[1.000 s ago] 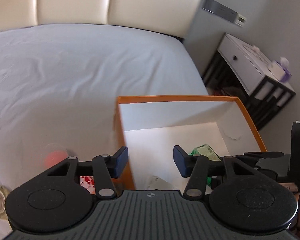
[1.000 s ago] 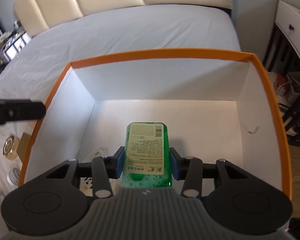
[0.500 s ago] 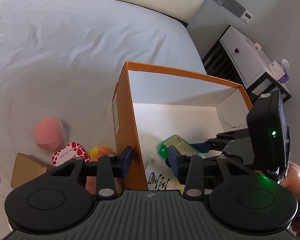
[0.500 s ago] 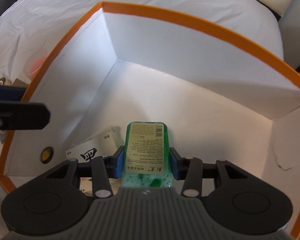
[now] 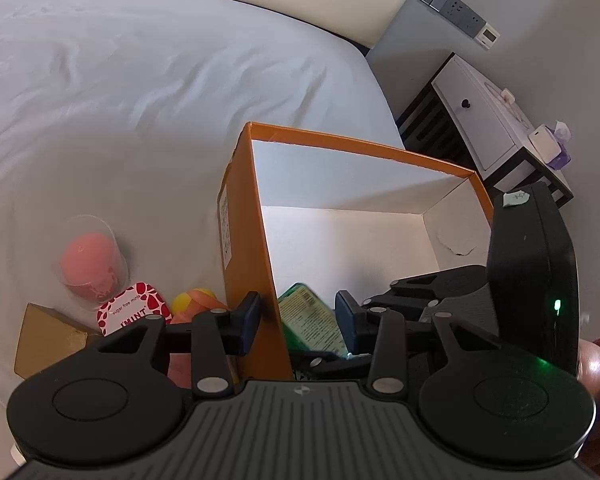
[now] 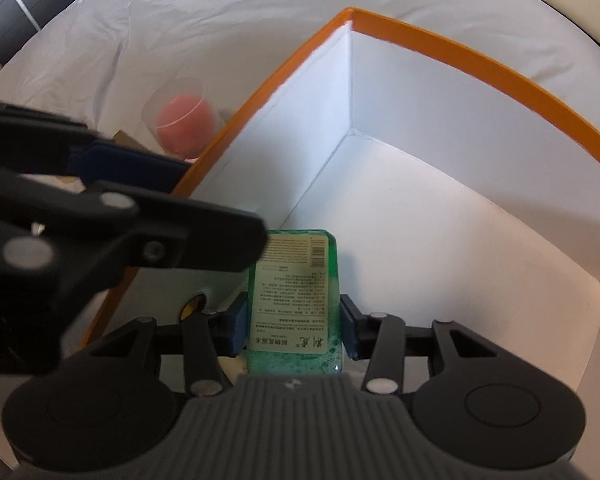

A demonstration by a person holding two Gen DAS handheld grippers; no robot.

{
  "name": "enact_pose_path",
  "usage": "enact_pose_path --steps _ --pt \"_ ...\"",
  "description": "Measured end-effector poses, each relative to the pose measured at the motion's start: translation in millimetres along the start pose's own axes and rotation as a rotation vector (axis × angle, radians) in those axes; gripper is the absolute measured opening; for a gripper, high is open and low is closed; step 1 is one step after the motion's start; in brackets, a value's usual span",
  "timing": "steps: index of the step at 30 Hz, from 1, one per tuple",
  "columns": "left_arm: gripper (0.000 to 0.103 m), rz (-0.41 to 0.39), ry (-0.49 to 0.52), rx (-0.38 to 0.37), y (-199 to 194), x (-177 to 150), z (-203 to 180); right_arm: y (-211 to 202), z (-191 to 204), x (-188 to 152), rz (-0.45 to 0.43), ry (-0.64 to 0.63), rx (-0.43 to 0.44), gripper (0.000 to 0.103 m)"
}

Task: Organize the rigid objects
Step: 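Carry both items into the orange box and release them there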

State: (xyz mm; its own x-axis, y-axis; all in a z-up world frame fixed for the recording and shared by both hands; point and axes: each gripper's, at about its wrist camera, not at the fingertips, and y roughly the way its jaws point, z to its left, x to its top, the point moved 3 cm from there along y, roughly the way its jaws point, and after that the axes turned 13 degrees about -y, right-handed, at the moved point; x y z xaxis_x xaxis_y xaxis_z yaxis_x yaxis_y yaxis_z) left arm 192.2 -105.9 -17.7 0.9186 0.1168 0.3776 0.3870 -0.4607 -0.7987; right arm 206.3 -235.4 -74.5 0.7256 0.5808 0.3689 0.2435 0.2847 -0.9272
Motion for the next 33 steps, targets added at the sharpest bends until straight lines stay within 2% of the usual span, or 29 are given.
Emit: enact_pose_path --steps 6,11,15,19,20,21,23,26,28,30,32,33 --pt "0.046 -0.005 -0.007 -0.001 1 0 0 -3 -32 -7 0.019 0.071 -0.082 0.045" --pt "0.045 -0.011 -0.027 -0.015 -1 3 1 1 -36 0 0.002 0.064 -0.091 0.045" --pt "0.040 -0.061 -0.051 -0.003 -9 10 5 3 -44 11 -0.009 0.126 -0.124 0.046" --pt "0.040 -0.077 -0.099 -0.018 -14 17 14 11 -65 14 -0.026 0.332 -0.019 0.046" --pt "0.040 -0.081 -0.100 -0.014 -14 18 15 13 -67 13 -0.030 0.365 0.010 0.049" --pt "0.040 -0.080 -0.101 -0.013 -14 18 16 15 -68 13 -0.034 0.388 0.031 0.054" --pt "0.039 -0.086 -0.104 -0.009 -14 19 17 19 -66 22 -0.058 0.410 0.066 0.056" --pt "0.039 -0.078 -0.114 -0.022 -14 19 19 16 -62 23 -0.066 0.403 0.072 0.055" --pt "0.039 -0.072 -0.117 -0.034 -14 19 20 16 -65 23 -0.068 0.414 0.085 0.053" --pt "0.039 -0.072 -0.114 -0.039 -14 18 20 23 -71 25 -0.069 0.435 0.084 0.044" --pt "0.038 -0.069 -0.110 -0.043 -14 17 19 23 -72 23 -0.079 0.463 0.106 0.042" --pt "0.038 -0.072 -0.108 -0.036 -14 16 19 22 -71 20 -0.087 0.470 0.126 0.035"
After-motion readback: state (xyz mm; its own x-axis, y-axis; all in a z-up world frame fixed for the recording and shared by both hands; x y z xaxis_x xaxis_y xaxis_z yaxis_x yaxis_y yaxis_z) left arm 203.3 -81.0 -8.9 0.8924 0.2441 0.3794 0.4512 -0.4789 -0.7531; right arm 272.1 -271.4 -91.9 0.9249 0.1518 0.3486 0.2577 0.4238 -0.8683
